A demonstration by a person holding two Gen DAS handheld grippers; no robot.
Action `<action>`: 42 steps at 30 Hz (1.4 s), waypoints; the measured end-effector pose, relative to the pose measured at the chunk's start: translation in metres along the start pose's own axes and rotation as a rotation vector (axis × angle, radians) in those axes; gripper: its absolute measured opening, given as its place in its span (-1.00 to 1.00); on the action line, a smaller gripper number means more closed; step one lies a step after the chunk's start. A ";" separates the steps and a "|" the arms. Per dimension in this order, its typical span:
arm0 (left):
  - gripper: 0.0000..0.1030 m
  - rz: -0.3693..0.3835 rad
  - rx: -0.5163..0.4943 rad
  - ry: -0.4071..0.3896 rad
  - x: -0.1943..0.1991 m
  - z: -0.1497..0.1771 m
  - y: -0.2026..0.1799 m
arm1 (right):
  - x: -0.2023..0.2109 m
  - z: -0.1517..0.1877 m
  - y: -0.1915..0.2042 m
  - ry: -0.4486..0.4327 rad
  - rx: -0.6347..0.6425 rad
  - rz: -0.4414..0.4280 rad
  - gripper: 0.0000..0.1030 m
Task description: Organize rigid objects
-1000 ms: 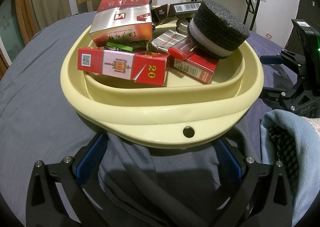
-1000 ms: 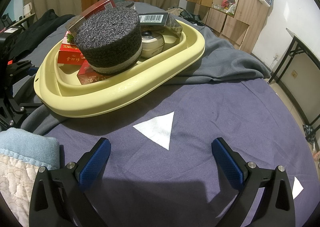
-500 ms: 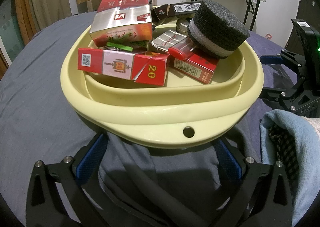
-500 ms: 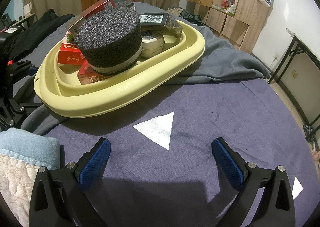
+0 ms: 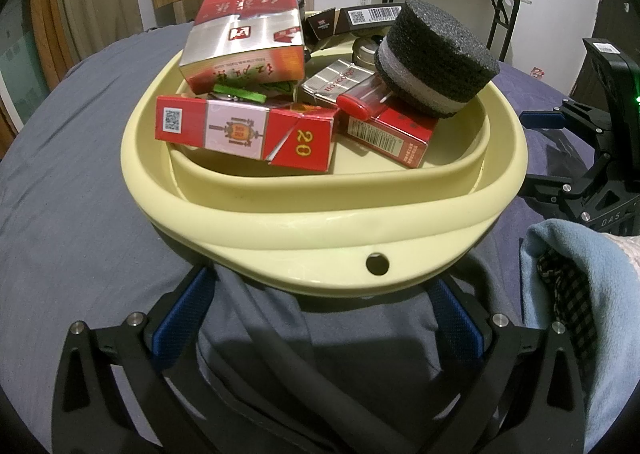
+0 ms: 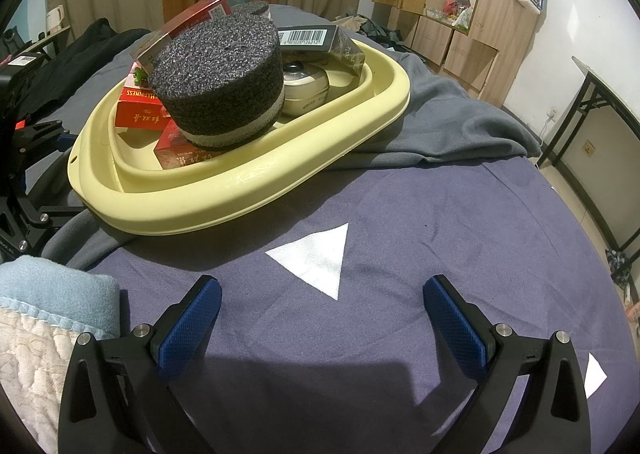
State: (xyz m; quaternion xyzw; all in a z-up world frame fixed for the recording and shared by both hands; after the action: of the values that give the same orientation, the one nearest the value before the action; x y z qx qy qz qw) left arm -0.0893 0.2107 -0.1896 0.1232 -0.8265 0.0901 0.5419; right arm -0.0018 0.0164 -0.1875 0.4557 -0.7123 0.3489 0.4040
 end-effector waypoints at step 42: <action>1.00 0.000 0.000 0.000 -0.002 -0.001 0.000 | 0.002 0.001 -0.010 -0.001 0.006 0.007 0.99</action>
State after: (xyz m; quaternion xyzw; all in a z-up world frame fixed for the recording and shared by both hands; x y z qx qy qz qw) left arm -0.0875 0.2113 -0.1904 0.1233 -0.8265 0.0901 0.5419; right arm 0.0067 0.0117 -0.1847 0.4546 -0.7130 0.3523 0.4011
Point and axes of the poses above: each gripper's, at about its wrist camera, not at the fingertips, and x roughly against the way its jaws point, y to its left, z to its underside, the point moved 9 cm from there along -x, roughly the way its jaws point, and after that the axes turned 14 degrees about y, right-handed, at the moved point
